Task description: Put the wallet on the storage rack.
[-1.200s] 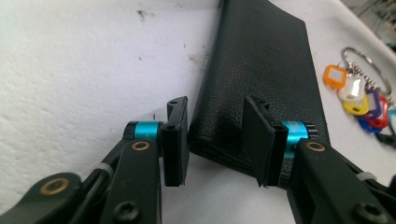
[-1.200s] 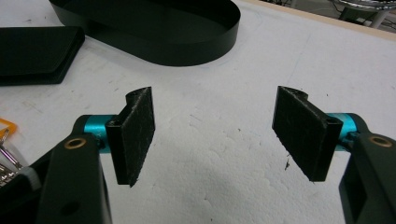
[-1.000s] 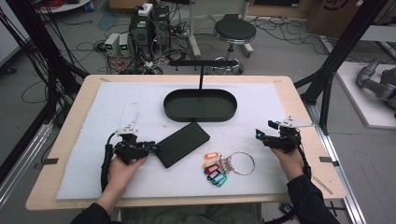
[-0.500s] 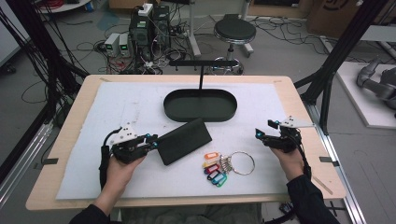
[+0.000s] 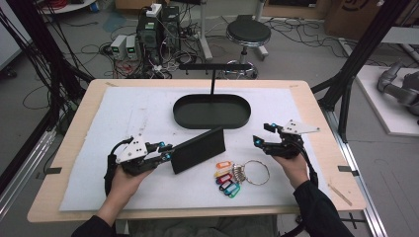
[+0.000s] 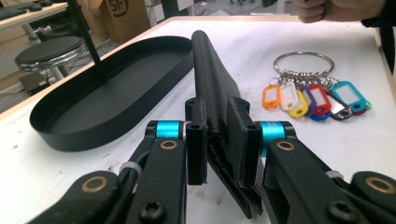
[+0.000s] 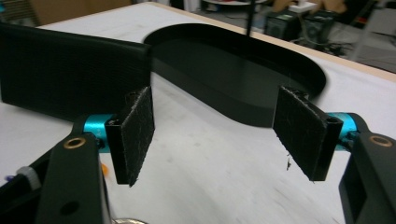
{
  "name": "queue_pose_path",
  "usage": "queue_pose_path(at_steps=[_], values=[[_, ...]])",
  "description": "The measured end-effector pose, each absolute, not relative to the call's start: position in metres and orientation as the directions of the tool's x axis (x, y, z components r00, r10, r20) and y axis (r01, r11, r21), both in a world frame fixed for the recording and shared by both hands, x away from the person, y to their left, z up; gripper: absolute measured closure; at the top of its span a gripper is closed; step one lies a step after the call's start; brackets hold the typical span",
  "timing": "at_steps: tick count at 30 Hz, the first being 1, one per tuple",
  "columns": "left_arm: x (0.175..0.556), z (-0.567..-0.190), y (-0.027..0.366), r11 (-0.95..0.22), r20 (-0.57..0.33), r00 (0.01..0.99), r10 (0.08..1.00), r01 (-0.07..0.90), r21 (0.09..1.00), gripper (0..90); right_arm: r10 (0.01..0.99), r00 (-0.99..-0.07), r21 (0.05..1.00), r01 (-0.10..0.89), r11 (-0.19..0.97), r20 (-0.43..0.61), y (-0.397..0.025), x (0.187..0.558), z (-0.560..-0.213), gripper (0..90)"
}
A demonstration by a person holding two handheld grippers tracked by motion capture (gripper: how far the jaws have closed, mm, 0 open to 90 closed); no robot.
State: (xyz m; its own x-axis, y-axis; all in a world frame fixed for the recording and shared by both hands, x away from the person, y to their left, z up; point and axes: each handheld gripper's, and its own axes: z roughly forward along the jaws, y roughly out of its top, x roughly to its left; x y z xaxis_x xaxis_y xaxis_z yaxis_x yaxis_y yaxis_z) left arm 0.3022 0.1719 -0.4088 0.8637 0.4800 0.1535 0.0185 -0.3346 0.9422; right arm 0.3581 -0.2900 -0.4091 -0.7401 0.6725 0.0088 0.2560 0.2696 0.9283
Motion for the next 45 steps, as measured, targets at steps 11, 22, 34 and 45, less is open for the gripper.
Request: queue_pose_path(at_steps=[11, 22, 34, 45], values=[[0.301, -0.406, 0.169, -0.330, 0.170, 0.873, 0.456, -0.011, 0.944, 77.8, 0.544, -0.839, 0.899, 0.240, 0.366, 0.003, -0.243, 0.373, -0.407, 39.2], [0.301, -0.408, 0.169, -0.328, 0.169, 0.877, 0.450, -0.014, 0.945, 77.6, 0.454, -0.891, 0.868, 0.240, 0.435, 0.019, -0.204, 0.388, -0.418, 56.6], [0.301, -0.411, 0.165, -0.346, 0.193, 0.875, 0.444, -0.031, 0.938, 77.0, 0.439, -0.893, 0.876, 0.132, 0.464, -0.098, -0.223, 0.367, -0.408, 81.4], [0.306, -0.420, 0.156, -0.326, 0.089, 0.881, 0.464, 0.077, 0.942, 52.7, 0.419, -0.897, 0.858, 0.098, 0.505, -0.144, -0.229, 0.361, -0.415, 81.8]])
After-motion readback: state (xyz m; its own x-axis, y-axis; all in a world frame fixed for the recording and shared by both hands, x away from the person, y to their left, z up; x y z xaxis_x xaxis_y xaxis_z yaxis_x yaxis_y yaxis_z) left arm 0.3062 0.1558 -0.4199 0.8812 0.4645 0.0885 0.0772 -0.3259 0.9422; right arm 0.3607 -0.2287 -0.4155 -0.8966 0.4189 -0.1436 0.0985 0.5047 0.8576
